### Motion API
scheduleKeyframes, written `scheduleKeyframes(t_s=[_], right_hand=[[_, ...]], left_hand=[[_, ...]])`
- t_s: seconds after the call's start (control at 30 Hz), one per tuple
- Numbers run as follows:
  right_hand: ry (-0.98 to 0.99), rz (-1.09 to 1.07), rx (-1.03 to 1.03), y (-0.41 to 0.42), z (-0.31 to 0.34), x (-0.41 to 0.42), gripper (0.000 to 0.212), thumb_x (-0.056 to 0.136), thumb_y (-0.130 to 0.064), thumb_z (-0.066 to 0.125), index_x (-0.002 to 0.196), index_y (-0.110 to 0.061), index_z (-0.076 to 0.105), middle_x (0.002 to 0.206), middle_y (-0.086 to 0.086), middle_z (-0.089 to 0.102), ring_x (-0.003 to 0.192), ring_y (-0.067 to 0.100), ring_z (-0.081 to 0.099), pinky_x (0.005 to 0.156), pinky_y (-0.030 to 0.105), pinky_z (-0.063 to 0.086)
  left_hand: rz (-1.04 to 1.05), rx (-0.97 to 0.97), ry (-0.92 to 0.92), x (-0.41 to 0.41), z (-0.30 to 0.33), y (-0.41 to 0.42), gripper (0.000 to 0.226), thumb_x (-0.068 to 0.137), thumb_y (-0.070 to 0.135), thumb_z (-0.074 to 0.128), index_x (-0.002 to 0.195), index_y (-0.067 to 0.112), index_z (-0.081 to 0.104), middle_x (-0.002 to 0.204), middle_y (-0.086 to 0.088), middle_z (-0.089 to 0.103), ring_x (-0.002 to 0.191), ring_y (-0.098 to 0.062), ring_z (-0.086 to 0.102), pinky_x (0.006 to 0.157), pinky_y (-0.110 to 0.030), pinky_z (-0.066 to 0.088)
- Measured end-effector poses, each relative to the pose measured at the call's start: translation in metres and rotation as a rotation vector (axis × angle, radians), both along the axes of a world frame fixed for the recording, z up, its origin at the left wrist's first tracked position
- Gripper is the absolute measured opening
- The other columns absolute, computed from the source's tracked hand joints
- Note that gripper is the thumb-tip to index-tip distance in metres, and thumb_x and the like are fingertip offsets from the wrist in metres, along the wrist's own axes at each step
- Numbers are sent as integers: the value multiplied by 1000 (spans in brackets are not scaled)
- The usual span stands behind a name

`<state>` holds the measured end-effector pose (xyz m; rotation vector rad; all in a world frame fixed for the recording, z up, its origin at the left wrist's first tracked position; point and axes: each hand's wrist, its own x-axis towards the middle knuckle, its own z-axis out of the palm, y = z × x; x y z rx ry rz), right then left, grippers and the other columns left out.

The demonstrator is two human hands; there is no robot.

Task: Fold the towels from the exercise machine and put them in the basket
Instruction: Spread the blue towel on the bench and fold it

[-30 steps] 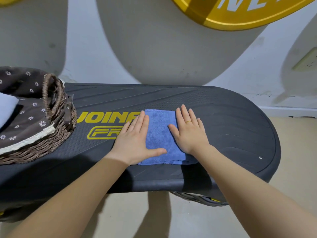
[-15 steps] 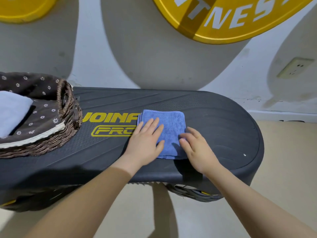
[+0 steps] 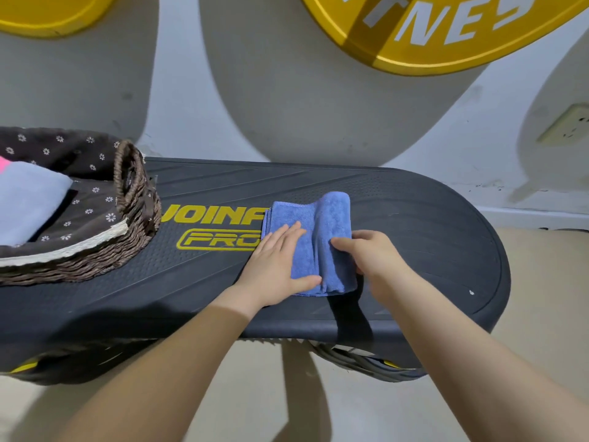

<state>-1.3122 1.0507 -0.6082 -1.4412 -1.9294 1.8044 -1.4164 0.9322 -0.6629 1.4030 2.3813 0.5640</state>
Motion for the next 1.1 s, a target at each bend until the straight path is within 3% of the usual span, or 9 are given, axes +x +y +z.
scheduleKeyframes(t_s=[0.2, 0.3, 0.37, 0.47, 0.6, 0.77, 0.87, 0.97, 1.1], right_hand=[[36, 245, 413, -31, 8, -19, 16, 84, -14, 55, 99, -15, 62, 92, 4, 63, 82, 19, 57, 65, 26, 43], [-1, 347, 553, -43, 11, -30, 22, 86, -19, 51, 66, -17, 43, 77, 6, 50, 65, 16, 41, 50, 22, 25], [-37, 419, 599, -53, 11, -36, 32, 88, -15, 46, 60, -18, 31, 68, 2, 38, 66, 21, 37, 52, 29, 20], [-88, 522, 656, -65, 8, -39, 17, 84, -1, 37, 71, -6, 46, 67, 8, 42, 73, 30, 41, 56, 32, 28], [-109, 635, 667, -73, 9, -37, 45, 86, 4, 35, 127, -9, 49, 110, 16, 61, 100, 33, 54, 83, 39, 48], [-172, 669, 1004, -70, -12, -34, 55, 97, -30, 34, 142, 1, 27, 144, 19, 34, 132, 33, 35, 108, 36, 36], [-283, 736, 760, -64, -34, -34, 63, 98, -40, 13, 148, -3, 2, 158, 9, -7, 147, 21, -7, 121, 37, 6], [-315, 754, 760, -49, -43, -43, 72, 88, -46, -4, 149, -8, 2, 158, 4, -13, 146, 19, -13, 120, 41, 7], [-357, 646, 755, -30, -35, -64, 63, 97, -50, 15, 150, -20, -2, 159, -6, -9, 147, 16, -8, 119, 39, 2]], left_hand=[[80, 282, -621, -18, 1, -4, 21, 86, 16, 61, 107, 16, 60, 148, 8, 36, 138, -8, 30, 116, -32, 22], [309, 477, -1174, -29, 10, -9, 45, 87, 27, 52, 127, 7, 53, 126, 8, 60, 116, -5, 55, 107, -31, 36], [412, 569, -1241, -36, 9, -12, 49, 98, 35, 33, 136, 4, 41, 133, 0, 54, 119, -12, 53, 109, -33, 34], [461, 570, -1135, -41, 11, -15, 43, 98, 30, 40, 138, 20, 31, 139, 0, 45, 122, -15, 50, 109, -34, 36], [327, 556, -701, -48, 13, -16, 40, 88, 0, 55, 112, 24, 34, 123, -1, 43, 94, -13, 60, 77, -15, 51], [36, 283, -67, -59, 0, -20, 35, 93, 24, 46, 127, 14, 50, 156, 4, 8, 138, -12, 20, 114, -30, 20], [-116, 92, -37, -66, 0, -27, 70, 81, 50, 32, 145, 22, 26, 145, 23, -12, 142, -4, -7, 119, -33, 5], [-186, 36, -112, -76, 1, -29, 84, 80, 56, 51, 147, 25, 11, 141, 26, -17, 133, 4, -15, 118, -28, 0], [-209, 12, -127, -81, 0, -27, 96, 77, 48, 66, 147, 26, 4, 141, 25, -19, 134, 5, -16, 114, -21, -2]])
